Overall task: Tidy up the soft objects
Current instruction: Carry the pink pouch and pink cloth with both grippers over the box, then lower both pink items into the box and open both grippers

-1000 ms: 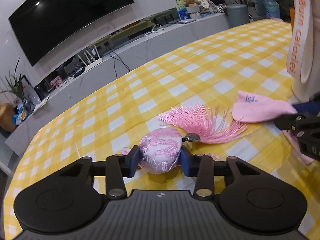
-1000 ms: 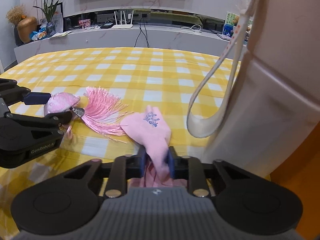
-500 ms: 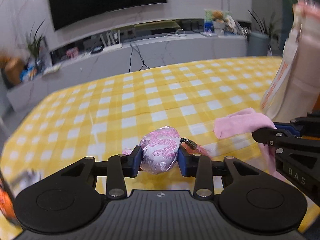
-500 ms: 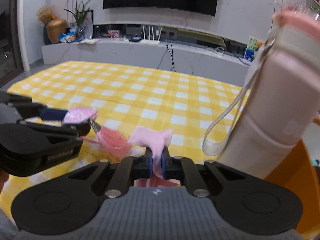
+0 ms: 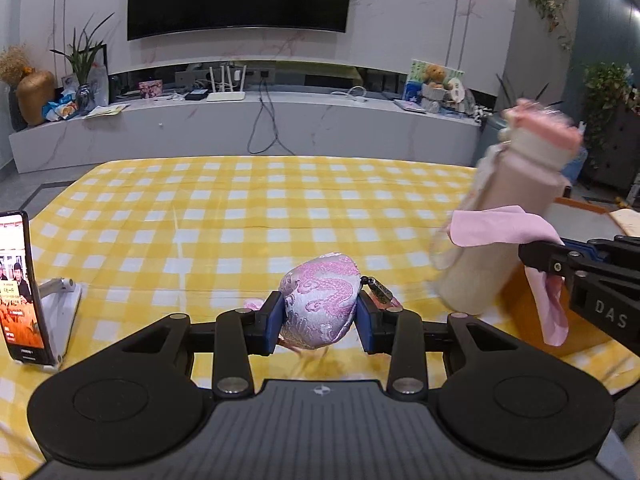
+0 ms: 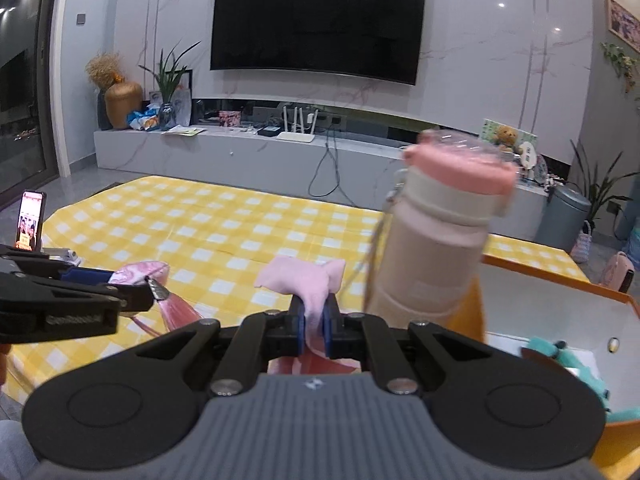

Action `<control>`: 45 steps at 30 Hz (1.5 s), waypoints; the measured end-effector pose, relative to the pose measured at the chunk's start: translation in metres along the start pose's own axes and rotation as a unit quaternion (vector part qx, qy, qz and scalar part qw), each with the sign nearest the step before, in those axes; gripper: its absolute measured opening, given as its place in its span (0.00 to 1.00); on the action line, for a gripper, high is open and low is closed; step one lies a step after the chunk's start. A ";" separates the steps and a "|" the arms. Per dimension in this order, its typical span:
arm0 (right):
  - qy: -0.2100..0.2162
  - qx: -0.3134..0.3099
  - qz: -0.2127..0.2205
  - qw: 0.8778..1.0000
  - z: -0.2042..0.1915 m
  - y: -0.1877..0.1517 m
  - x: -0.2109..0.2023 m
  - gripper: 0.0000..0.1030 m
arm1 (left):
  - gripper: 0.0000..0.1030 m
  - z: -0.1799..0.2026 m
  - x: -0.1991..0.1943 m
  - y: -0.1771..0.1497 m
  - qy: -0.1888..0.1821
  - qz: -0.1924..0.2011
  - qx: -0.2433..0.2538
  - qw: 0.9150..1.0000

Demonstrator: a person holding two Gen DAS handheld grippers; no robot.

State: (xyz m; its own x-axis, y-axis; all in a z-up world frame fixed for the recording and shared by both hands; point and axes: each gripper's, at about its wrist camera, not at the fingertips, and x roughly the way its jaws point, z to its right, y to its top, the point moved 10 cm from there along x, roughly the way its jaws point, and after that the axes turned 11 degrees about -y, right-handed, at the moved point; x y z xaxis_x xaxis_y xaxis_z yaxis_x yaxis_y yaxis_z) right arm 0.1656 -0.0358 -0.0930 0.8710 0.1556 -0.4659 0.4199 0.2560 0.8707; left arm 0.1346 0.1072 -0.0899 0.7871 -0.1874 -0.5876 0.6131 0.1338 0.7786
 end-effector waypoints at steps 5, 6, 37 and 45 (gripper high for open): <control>-0.022 0.012 0.021 0.999 0.031 0.003 -0.028 0.06 | 0.41 0.034 -0.016 0.003 -0.028 0.010 0.009 1.000; -0.028 0.014 0.026 0.999 0.037 0.003 -0.033 0.06 | 0.41 0.040 -0.018 0.005 -0.032 0.013 0.012 0.999; -0.158 0.081 -0.032 0.984 0.257 -0.032 -0.018 0.07 | 0.41 0.285 0.081 0.044 -0.217 -0.010 0.148 0.965; -0.174 0.068 -0.074 0.980 0.290 -0.055 0.024 0.07 | 0.41 0.307 0.143 0.029 -0.227 -0.056 0.162 0.959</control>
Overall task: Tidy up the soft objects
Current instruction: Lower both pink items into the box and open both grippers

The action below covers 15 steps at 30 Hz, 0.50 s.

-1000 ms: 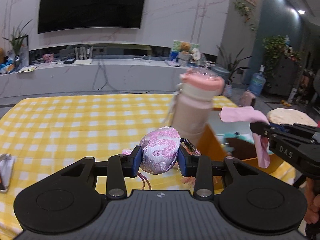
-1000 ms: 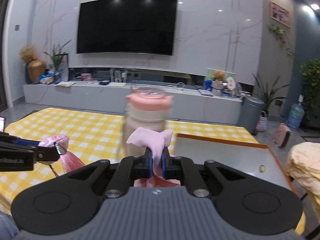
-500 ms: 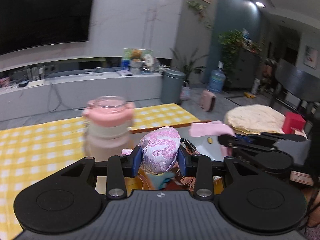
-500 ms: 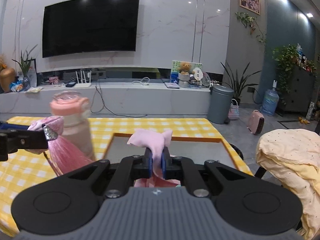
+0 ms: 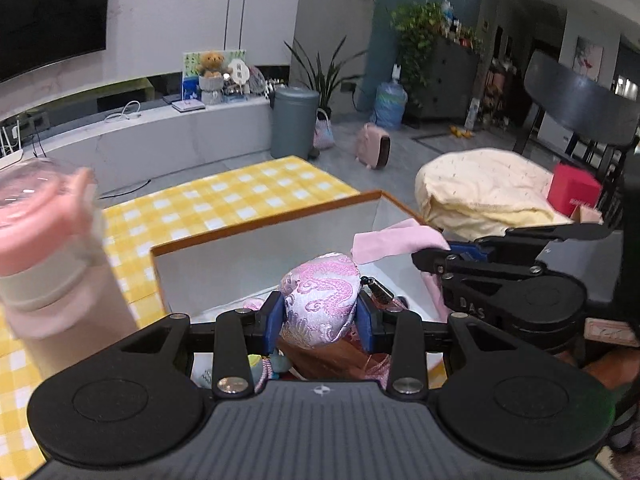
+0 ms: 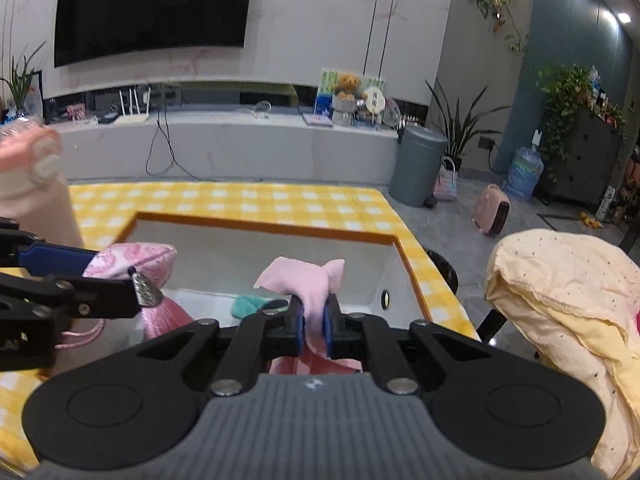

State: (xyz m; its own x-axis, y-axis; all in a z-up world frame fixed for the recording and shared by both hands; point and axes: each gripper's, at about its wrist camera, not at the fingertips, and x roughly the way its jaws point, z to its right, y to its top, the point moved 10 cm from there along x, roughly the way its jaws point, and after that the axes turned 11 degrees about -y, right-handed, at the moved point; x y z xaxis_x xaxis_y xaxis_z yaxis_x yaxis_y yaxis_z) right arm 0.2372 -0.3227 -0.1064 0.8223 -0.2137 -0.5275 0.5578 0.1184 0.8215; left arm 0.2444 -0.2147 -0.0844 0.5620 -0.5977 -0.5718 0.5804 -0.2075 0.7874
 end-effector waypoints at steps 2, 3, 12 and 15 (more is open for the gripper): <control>-0.001 -0.008 -0.006 1.000 0.001 -0.002 0.011 0.07 | 0.41 -0.004 0.013 -0.002 0.002 -0.011 0.002 1.000; -0.001 -0.013 -0.010 1.000 0.000 -0.003 0.017 0.07 | 0.41 -0.006 0.020 -0.003 0.002 -0.016 0.001 1.000; 0.010 -0.028 -0.052 0.998 -0.007 -0.015 0.056 0.10 | 0.42 -0.029 0.052 -0.015 0.012 -0.049 -0.011 0.999; 0.009 -0.032 -0.061 0.998 -0.009 -0.020 0.065 0.13 | 0.42 -0.032 0.055 -0.018 0.011 -0.055 -0.012 0.998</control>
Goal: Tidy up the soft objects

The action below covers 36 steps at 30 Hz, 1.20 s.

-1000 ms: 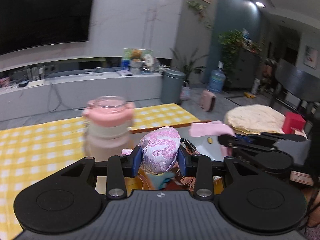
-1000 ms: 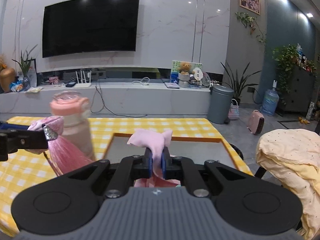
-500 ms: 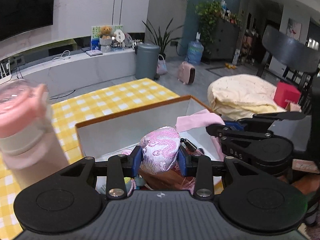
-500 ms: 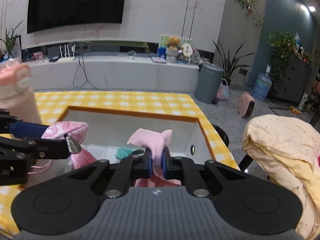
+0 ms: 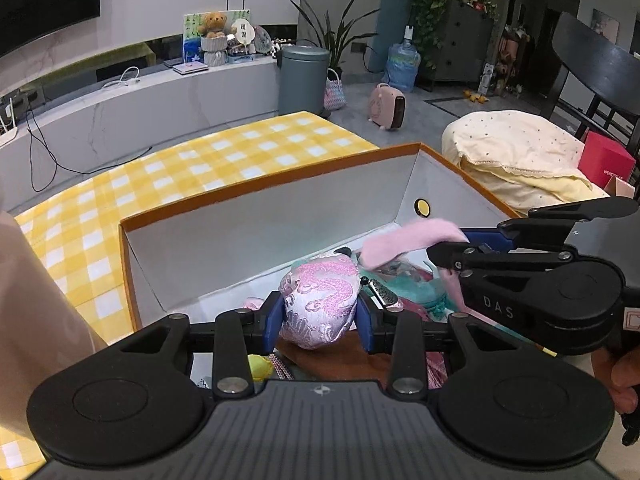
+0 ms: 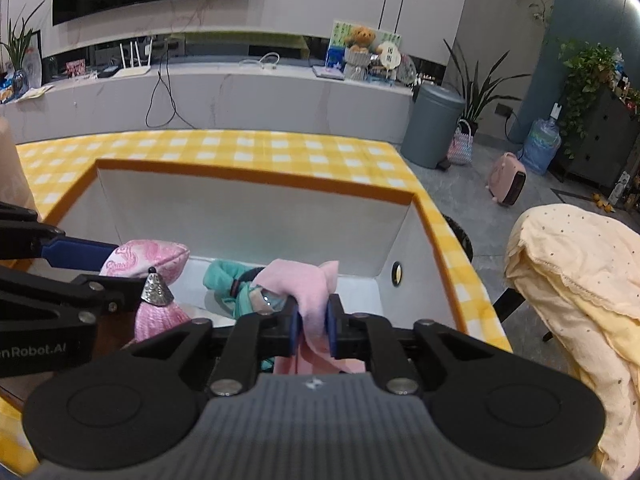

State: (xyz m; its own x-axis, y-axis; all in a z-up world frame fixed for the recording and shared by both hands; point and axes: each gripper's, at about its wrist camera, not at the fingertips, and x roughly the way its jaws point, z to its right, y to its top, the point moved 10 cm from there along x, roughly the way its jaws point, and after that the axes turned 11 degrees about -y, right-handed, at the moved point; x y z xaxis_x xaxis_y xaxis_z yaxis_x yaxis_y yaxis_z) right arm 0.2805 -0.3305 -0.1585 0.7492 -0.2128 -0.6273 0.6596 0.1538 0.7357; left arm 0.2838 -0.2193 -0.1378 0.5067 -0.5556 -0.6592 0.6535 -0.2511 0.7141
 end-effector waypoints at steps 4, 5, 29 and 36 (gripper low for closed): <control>-0.006 -0.006 -0.004 1.000 0.000 -0.001 0.005 0.22 | 0.45 0.000 0.002 0.002 0.006 -0.001 0.000 1.000; -0.007 -0.006 -0.004 1.000 0.000 -0.001 0.004 0.24 | 0.48 0.000 0.000 0.002 0.010 0.001 0.000 1.000; -0.024 -0.040 0.087 0.995 -0.004 0.005 -0.106 0.62 | 0.69 0.026 -0.114 0.001 0.018 0.094 -0.019 0.995; 0.014 -0.042 0.119 0.992 -0.034 0.002 -0.161 0.67 | 0.69 0.014 -0.170 -0.019 0.059 0.131 -0.038 0.989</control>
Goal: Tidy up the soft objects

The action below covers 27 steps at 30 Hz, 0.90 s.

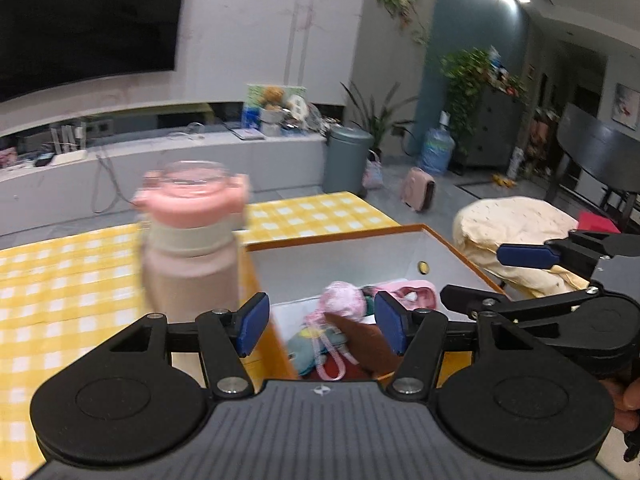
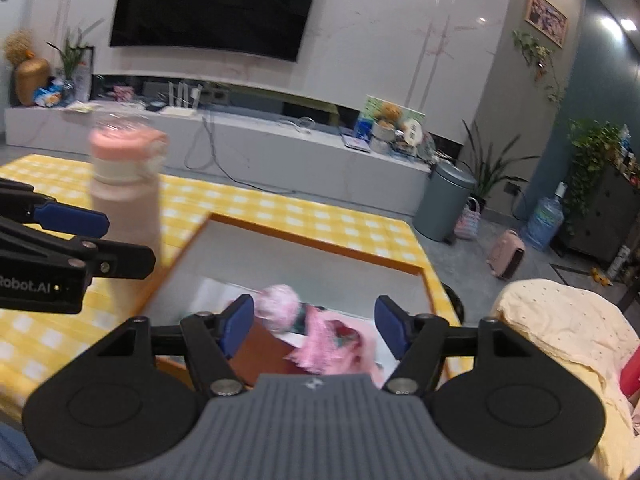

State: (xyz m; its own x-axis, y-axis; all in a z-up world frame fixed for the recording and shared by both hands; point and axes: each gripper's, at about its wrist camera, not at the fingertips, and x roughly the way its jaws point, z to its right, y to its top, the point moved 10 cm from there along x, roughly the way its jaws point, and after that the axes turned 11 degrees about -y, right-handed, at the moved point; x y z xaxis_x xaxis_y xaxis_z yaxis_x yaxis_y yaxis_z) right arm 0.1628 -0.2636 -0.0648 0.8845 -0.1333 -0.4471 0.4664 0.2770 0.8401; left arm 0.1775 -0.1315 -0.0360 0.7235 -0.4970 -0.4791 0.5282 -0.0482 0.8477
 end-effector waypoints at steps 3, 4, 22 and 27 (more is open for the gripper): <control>0.025 0.004 0.014 1.000 -0.019 0.006 -0.021 0.69 | 0.69 -0.007 -0.024 -0.002 0.012 0.010 -0.001 1.000; 0.033 0.004 0.018 0.999 -0.026 0.007 -0.027 0.70 | 0.69 -0.009 -0.031 -0.002 0.017 0.015 -0.003 1.000; 0.077 0.080 0.037 0.993 -0.101 0.015 -0.111 0.88 | 0.69 -0.069 -0.136 -0.032 0.147 0.066 -0.073 0.984; 0.062 0.101 0.041 0.992 -0.102 0.013 -0.115 0.92 | 0.70 -0.076 -0.150 -0.042 0.199 0.058 -0.062 0.976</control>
State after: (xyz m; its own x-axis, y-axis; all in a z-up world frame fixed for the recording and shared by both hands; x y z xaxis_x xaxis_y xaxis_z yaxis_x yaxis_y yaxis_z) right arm 0.0662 -0.1473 -0.0336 0.9171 0.0026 -0.3986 0.3969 0.0845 0.9139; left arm 0.0808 0.0106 -0.0171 0.8839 -0.1155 -0.4532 0.4646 0.1057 0.8792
